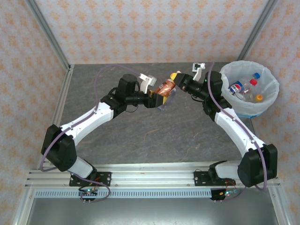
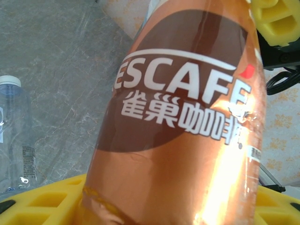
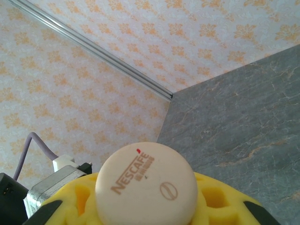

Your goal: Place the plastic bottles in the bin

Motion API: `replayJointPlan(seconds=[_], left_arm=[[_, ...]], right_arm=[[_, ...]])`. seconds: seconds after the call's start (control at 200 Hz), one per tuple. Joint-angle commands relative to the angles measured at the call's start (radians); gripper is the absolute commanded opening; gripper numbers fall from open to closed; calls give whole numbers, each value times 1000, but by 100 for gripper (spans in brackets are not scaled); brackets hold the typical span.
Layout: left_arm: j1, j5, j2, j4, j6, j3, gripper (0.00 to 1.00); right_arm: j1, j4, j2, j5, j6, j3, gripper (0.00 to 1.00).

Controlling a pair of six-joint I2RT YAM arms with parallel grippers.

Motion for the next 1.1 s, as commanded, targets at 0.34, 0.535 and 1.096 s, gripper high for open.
replayJointPlan(seconds=[0.34,0.535,1.096], left_arm=[[-10,14,-121,37,42,-58,100],[-11,-47,-170,50,45,-94,100],[-9,-554,-252,69,-32,-201,100]], right_arm=[[1,-21,-65,133,-47,-18,0],[1,-80,-87,195,-92,-14,0],[1,-259,-172,439,-236,16,0]])
